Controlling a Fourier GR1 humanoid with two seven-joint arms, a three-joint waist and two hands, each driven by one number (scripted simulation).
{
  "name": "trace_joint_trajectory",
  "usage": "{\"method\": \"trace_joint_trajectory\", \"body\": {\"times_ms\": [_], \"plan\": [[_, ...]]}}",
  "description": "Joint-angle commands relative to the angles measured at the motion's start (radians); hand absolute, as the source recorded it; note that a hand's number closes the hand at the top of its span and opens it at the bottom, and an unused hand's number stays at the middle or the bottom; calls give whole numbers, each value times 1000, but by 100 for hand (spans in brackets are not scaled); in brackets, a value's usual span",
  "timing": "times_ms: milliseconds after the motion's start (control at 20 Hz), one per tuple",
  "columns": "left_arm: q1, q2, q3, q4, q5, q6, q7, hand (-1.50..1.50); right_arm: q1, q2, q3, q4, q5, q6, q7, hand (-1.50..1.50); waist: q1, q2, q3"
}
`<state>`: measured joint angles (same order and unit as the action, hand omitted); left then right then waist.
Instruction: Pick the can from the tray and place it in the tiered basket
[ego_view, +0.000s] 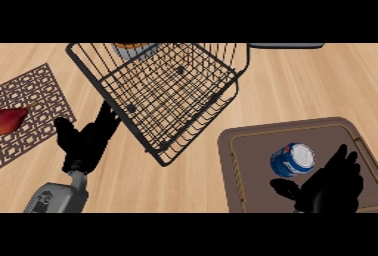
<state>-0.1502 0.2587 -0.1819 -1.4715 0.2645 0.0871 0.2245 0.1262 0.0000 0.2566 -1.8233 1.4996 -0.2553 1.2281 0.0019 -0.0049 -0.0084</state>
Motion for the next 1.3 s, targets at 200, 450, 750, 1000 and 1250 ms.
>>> {"method": "trace_joint_trajectory", "body": {"times_ms": [200, 450, 750, 1000, 1250], "plan": [[-57, -29, 13, 18, -8, -11, -18, 0, -80, 0, 28, 144, -92, -101, 170, 150, 1, 7, 9], [-77, -35, 11, -3, -11, -21, 15, 0, -125, -1, 24, 179, -42, -106, 113, 150, -1, 7, 9], [-29, -45, 0, -11, -34, -21, -4, 0, -133, -1, 40, 192, 19, -140, 120, 150, 2, 6, 9], [-41, -34, 15, 9, -13, -61, -24, 0, -201, -54, 61, 227, -159, -26, -263, 150, 18, 15, 9], [-37, -47, -27, -28, -32, -60, -17, 0, -138, -229, 277, 180, -300, 187, -654, 150, 101, 35, 12]]}}
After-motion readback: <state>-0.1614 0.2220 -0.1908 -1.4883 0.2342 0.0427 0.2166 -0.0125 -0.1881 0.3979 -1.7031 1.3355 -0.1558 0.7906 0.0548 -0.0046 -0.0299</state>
